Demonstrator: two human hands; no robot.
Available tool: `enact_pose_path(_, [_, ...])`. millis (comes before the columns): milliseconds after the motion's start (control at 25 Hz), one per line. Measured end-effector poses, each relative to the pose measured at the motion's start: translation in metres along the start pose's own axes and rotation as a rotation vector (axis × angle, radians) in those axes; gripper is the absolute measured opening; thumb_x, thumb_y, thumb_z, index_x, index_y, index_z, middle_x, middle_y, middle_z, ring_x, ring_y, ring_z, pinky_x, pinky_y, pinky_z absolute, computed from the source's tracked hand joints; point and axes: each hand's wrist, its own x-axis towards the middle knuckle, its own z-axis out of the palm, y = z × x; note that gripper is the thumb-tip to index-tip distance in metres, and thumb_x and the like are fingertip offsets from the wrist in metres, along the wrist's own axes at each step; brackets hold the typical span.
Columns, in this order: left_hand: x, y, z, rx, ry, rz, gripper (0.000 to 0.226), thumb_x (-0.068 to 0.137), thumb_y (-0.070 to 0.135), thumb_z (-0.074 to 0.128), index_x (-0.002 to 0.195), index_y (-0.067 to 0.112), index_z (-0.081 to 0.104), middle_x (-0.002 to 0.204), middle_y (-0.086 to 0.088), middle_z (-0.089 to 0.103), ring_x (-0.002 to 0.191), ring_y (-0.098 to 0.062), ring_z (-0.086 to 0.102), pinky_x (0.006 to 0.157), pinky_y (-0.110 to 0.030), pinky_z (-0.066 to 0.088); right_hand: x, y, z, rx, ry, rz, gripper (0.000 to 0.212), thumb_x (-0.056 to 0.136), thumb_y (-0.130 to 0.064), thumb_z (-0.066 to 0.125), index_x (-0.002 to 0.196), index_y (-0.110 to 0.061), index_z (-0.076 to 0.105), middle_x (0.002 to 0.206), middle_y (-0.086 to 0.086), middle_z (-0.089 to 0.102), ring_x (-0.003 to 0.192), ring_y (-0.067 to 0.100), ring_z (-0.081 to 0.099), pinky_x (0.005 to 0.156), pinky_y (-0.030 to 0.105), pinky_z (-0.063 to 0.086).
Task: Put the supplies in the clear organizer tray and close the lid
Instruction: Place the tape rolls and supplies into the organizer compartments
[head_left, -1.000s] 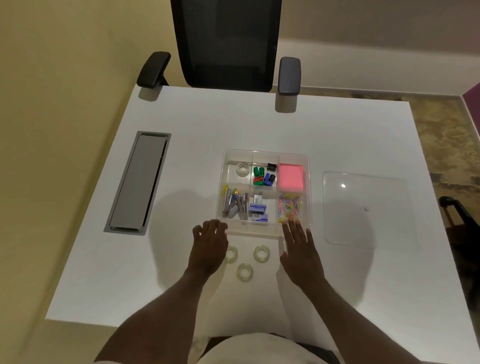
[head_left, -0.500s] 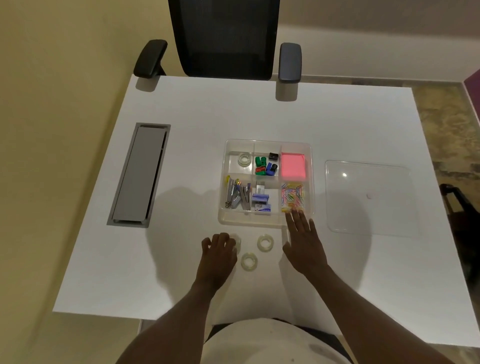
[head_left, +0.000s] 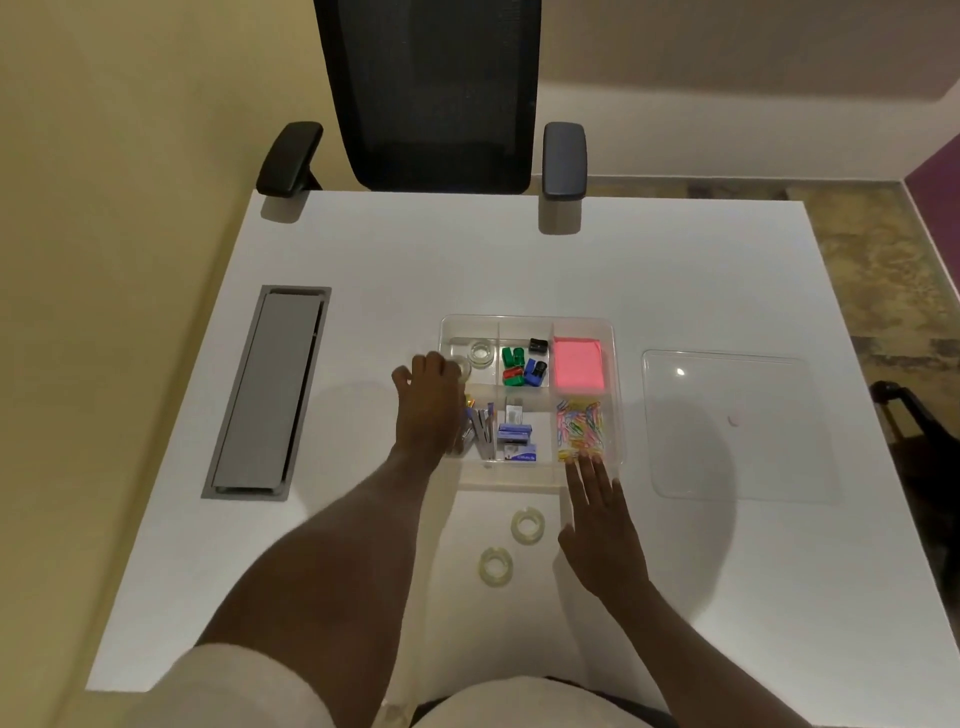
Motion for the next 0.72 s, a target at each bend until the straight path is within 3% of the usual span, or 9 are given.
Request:
enact_pose_path(280, [0.073,0.013,0.01,0.036,-0.233,-0.028,0.028,0.092,0.003,0.056,0.114,0.013,0.07,0.121,-0.01,0.058,0.12,-0.032,0.051,0.105,-0.049,0.038,-0.002,0.001,0.002,0.011,0.056,-0.004,0.09,0.079,-0.016,0.074,0.156,-0.007,0.029,0.165,0.015,0.026,0.154,0.034,0.02,0.118,0.057,0.035])
enact_pose_path(600, [0.082,0.018,0.019,0.032,-0.289,-0.025,0.024,0.097,0.014,0.06,0.12,0.013,0.066,0.124,-0.009,0.061,0.123,-0.032,0.052,0.109,-0.049,0.036,-0.003,0.002,-0.001,-0.012,0.048,-0.006,0.084,0.086,-0.018,0.065,0.158,-0.009,0.023,0.167,0.014,0.018,0.155,0.033,0.014,0.122,0.053,0.03])
enact_pose_path(720, [0.073,0.015,0.015,-0.015,-0.232,-0.037,0.024,0.1,0.016,0.055,0.12,0.015,0.068,0.122,-0.009,0.062,0.121,-0.031,0.053,0.106,-0.048,0.038,-0.004,0.005,-0.002,-0.036,0.037,-0.022,0.083,0.087,-0.02,0.063,0.158,-0.009,0.022,0.167,0.013,0.018,0.155,0.033,0.014,0.122,0.052,0.03])
